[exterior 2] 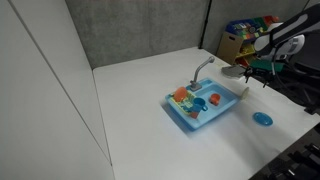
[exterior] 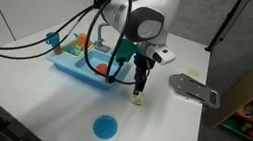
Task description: Pick up the white container and put it on the light blue counter
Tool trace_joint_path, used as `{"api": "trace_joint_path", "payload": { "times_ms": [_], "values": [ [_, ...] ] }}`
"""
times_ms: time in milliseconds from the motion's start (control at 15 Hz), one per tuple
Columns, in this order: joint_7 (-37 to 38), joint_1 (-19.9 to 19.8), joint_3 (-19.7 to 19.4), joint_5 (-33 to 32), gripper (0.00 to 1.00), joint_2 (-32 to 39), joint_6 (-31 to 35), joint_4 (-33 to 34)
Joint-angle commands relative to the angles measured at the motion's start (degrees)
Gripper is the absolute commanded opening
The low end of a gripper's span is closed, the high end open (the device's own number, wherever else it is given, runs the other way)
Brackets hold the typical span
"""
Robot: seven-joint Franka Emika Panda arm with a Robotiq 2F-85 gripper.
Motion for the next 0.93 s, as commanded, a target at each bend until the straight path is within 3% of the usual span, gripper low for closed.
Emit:
{"api": "trace_joint_path", "payload": {
  "times_ms": [0, 867],
  "values": [
    [2.68, 0.78, -0.58, 1.08, 1.00, 0.23, 1.55, 0.43],
    [14.99, 1.09, -0.23, 1.93, 1.00, 9.27, 6.13, 7.53]
  ]
}}
